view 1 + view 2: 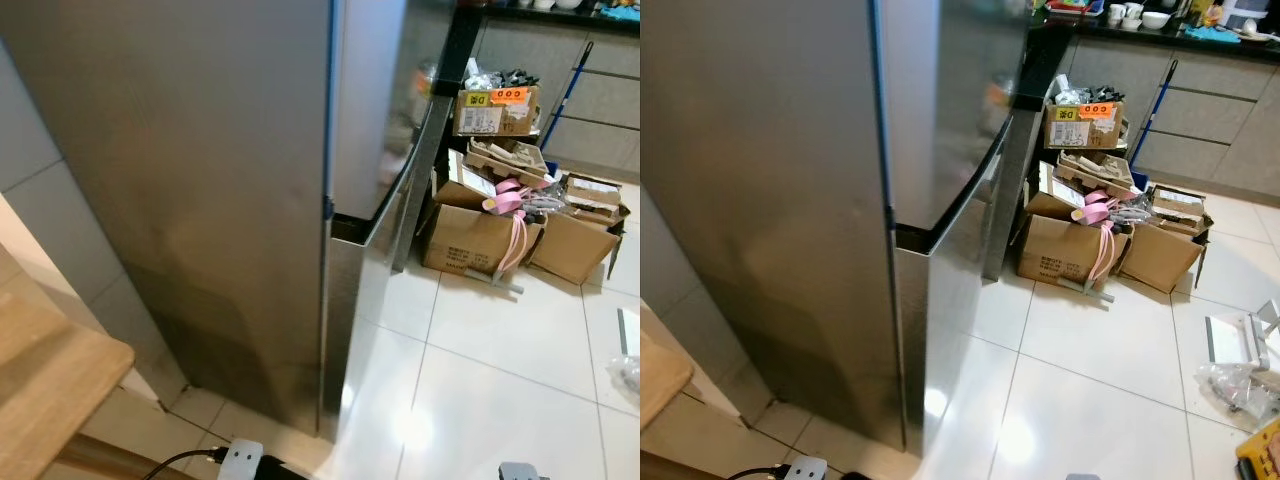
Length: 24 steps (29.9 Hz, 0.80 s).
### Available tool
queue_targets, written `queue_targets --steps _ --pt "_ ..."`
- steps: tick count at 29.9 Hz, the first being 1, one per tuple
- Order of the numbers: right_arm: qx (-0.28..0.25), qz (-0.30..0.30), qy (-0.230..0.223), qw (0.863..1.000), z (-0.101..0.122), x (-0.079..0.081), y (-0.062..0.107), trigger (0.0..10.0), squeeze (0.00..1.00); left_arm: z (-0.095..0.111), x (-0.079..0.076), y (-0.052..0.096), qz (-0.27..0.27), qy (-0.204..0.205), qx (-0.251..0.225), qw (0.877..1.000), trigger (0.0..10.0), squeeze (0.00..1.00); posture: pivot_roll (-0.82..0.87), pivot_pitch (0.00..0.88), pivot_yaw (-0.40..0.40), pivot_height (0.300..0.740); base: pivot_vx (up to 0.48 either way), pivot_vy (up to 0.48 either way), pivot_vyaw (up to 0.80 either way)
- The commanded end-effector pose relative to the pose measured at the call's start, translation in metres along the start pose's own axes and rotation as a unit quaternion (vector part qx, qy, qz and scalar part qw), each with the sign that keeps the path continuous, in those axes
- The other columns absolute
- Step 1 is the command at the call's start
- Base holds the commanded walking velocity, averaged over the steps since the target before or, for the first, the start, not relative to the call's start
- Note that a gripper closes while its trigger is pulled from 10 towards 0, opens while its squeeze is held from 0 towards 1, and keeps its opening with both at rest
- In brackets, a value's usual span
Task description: Restocking fridge
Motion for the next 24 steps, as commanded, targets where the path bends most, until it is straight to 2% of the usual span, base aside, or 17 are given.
queue_targets --steps 1,10,24 --pt "-0.009 -0.003 -0.001 1.000 0.0068 -0.0033 0.0000 10.0 0.00 -0.0050 -0.0051 -0.0001 -0.008 0.000 0.008 1.000 10.0 0.00 -0.06 0.000 -0.015 0.740 0.000 -0.461 0.80" --pt "-0.005 0.004 0.001 1.000 0.0058 -0.0017 0.0000 10.0 0.00 -0.0055 -0.0054 0.0000 -0.007 0.001 0.008 1.000 10.0 0.00 -0.06 0.000 -0.015 0.740 0.000 -0.438 0.80" --pt "0.000 0.018 0.003 1.000 0.0044 0.0025 -0.0003 10.0 0.00 -0.0053 -0.0050 -0.0001 -0.004 0.008 0.007 1.000 10.0 0.00 -0.06 0.000 -0.016 0.740 0.000 0.000 0.80"
Point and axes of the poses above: a point about 5 cm out from each wrist's last joint towards the gripper, its own y axis pointing back from the gripper into the wrist, its own z axis along the axis of the wrist's last joint, x = y × z, the point moved 3 cm from there along -y, pointing out of the wrist towards the gripper, and after that the axes turned 15 degrees about -y, right-handed, at the moved point
